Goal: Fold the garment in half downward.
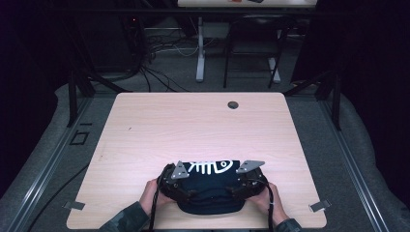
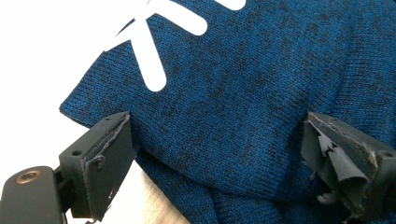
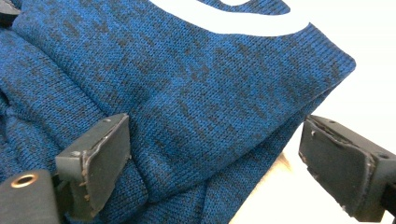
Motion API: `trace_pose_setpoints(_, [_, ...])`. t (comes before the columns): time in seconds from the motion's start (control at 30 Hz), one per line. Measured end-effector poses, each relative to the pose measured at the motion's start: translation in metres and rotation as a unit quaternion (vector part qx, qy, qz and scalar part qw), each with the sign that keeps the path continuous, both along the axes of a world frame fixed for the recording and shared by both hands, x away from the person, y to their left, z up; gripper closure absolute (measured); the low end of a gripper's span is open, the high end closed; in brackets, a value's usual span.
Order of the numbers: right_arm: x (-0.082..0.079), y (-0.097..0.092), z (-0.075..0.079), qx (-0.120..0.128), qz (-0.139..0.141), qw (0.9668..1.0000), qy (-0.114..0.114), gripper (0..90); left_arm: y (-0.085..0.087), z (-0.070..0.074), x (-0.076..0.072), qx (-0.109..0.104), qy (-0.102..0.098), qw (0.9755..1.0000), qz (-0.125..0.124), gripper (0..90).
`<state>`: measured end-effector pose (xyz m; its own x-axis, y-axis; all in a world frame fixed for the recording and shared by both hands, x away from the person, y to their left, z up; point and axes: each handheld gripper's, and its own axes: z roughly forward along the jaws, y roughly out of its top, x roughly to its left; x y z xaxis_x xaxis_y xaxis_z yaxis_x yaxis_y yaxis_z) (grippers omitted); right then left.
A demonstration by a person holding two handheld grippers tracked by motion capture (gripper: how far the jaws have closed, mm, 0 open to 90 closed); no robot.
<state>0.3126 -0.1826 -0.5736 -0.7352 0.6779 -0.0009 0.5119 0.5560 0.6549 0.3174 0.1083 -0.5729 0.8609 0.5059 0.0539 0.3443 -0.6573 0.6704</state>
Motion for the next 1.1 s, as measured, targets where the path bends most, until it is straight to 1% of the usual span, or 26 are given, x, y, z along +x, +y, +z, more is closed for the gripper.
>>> trace_pose_setpoints(0.07, [-0.001, 0.000, 0.000, -0.003, -0.004, 1.0000, -0.003, 8.0, 0.000, 0.000, 0.000, 0.000, -0.002, 1.0000, 0.000, 9.5])
trace_pose_setpoints(0.1, [-0.001, 0.001, 0.000, -0.003, -0.010, 0.9999, -0.006, 6.3, 0.000, 0.000, 0.000, -0.001, -0.002, 1.0000, 0.002, 8.2])
trace_pose_setpoints(0.17, [-0.001, 0.001, 0.000, -0.005, -0.010, 0.9999, -0.008, 4.9, 0.000, 0.000, 0.001, -0.004, -0.007, 1.0000, 0.006, 4.8])
trace_pose_setpoints(0.2, [-0.002, 0.001, 0.001, -0.001, -0.012, 0.9999, -0.010, 3.9, 0.001, 0.000, 0.001, -0.006, -0.010, 0.9999, 0.009, 3.1])
trace_pose_setpoints(0.27, [-0.003, -0.001, 0.004, -0.002, -0.014, 0.9998, -0.017, 3.3, 0.002, 0.002, 0.001, -0.015, -0.014, 0.9996, 0.017, 0.5])
trace_pose_setpoints(0.3, [-0.004, -0.001, 0.005, 0.005, -0.016, 0.9997, -0.020, 3.4, 0.004, 0.004, 0.002, -0.017, -0.016, 0.9995, 0.021, 0.2])
trace_pose_setpoints(0.37, [-0.005, -0.003, 0.008, 0.007, -0.017, 0.9995, -0.024, 3.4, 0.009, 0.009, 0.003, -0.031, -0.019, 0.9989, 0.029, 0.2])
trace_pose_setpoints(0.4, [-0.008, -0.006, 0.014, 0.012, -0.022, 0.9990, -0.036, 3.3, 0.012, 0.011, 0.004, -0.038, -0.021, 0.9985, 0.033, 0.1])
trace_pose_setpoints(0.43, [-0.008, -0.006, 0.014, 0.012, -0.022, 0.9990, -0.036, 3.3, 0.015, 0.014, 0.004, -0.041, -0.022, 0.9983, 0.036, 0.1])
trace_pose_setpoints(0.47, [-0.010, -0.009, 0.017, 0.015, -0.025, 0.9987, -0.042, 3.3, 0.019, 0.016, 0.005, -0.048, -0.025, 0.9976, 0.042, 0.1])
trace_pose_setpoints(0.5, [-0.012, -0.012, 0.020, 0.022, -0.031, 0.9982, -0.047, 3.3, 0.022, 0.018, 0.006, -0.052, -0.026, 0.9972, 0.047, 0.2])
trace_pose_setpoints(0.53, [-0.013, -0.016, 0.023, 0.023, -0.034, 0.9980, -0.049, 3.3, 0.025, 0.019, 0.008, -0.055, -0.026, 0.9967, 0.053, 0.1])
trace_pose_setpoints(0.57, [-0.014, -0.020, 0.025, 0.030, -0.040, 0.9973, -0.054, 3.4, 0.029, 0.020, 0.009, -0.058, -0.029, 0.9962, 0.058, 0.2])
trace_pose_setpoints(0.63, [-0.017, -0.029, 0.029, 0.032, -0.050, 0.9965, -0.059, 3.6, 0.036, 0.022, 0.011, -0.060, -0.031, 0.9954, 0.068, 0.1])
trace_pose_setpoints(0.73, [-0.018, -0.042, 0.032, 0.037, -0.067, 0.9951, -0.062, 3.9, 0.047, 0.023, 0.015, -0.060, -0.036, 0.9935, 0.089, 0.1])
trace_pose_setpoints(0.77, [-0.018, -0.047, 0.032, 0.041, -0.075, 0.9944, -0.063, 4.1, 0.050, 0.023, 0.016, -0.059, -0.038, 0.9931, 0.094, 0.1])
trace_pose_setpoints(0.83, [-0.017, -0.055, 0.032, 0.044, -0.088, 0.9931, -0.064, 4.5, 0.058, 0.022, 0.018, -0.051, -0.041, 0.9922, 0.106, 0.1])
trace_pose_setpoints(0.87, [-0.016, -0.058, 0.031, 0.043, -0.089, 0.9931, -0.063, 4.6, 0.062, 0.021, 0.020, -0.049, -0.041, 0.9916, 0.113, 0.1])
trace_pose_setpoints(0.93, [-0.015, -0.064, 0.029, 0.036, -0.102, 0.9923, -0.061, 5.0, 0.069, 0.017, 0.024, -0.048, -0.035, 0.9906, 0.123, 0.2])
trace_pose_setpoints(0.97, [-0.014, -0.067, 0.027, 0.038, -0.108, 0.9917, -0.058, 5.1, 0.073, 0.015, 0.027, -0.046, -0.030, 0.9899, 0.131, 0.1])
trace_pose_setpoints(1.03, [-0.011, -0.073, 0.021, 0.033, -0.119, 0.9909, -0.053, 5.3, 0.078, 0.011, 0.031, -0.043, -0.022, 0.9893, 0.138, 0.1])
trace_pose_setpoints(1.1, [-0.009, -0.076, 0.018, 0.026, -0.122, 0.9912, -0.046, 5.5, 0.081, 0.005, 0.036, -0.038, -0.010, 0.9887, 0.145, 0.1])
